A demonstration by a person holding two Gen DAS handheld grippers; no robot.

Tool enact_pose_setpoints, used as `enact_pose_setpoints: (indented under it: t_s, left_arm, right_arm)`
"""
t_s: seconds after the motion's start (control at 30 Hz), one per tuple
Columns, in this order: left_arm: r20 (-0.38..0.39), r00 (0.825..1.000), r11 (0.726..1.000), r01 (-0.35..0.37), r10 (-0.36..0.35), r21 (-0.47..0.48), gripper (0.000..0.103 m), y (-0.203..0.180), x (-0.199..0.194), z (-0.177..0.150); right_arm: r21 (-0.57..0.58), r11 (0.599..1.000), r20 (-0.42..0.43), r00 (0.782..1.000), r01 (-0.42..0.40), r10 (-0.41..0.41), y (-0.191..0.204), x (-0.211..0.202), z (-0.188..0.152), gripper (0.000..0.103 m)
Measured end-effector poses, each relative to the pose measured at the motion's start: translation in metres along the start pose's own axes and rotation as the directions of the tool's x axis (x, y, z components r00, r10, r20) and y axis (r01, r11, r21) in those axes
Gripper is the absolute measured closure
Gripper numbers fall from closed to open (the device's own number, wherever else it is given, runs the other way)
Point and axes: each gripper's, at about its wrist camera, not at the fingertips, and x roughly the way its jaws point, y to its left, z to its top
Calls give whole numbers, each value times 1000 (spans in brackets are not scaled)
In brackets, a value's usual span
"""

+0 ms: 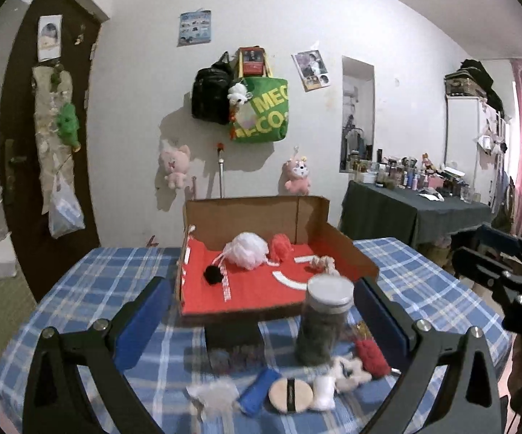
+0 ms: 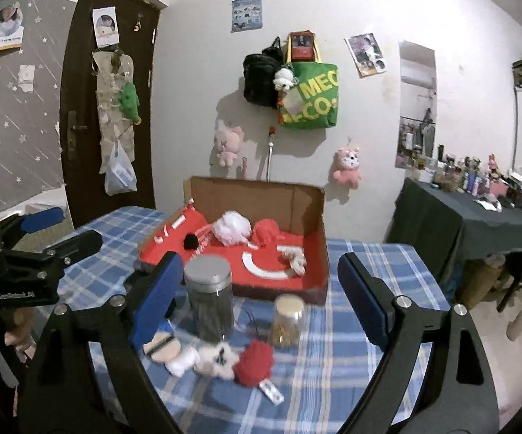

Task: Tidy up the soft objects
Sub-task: 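Move both tools back toward the remaining items on the table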

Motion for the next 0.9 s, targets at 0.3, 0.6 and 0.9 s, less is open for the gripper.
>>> enact_pose_setpoints:
  t_s: [0.3,0.6,0.9]
  left_arm:
    - [-57,998,999,-6,3,-53,0,0,8,-75]
    - [-227,974,998,-36,21,-58,0,7,37,-123]
    - [-255,966,995,-73,51,-75,0,26,42,-123]
  right_arm:
    - [100,993,-82,995,70,-62,-12,13,-79,14]
    - [146,985,-230,972,91,-56,-21,45,-128,14]
    - [175,982,-273,962,65,-16,-15,62,-131,14]
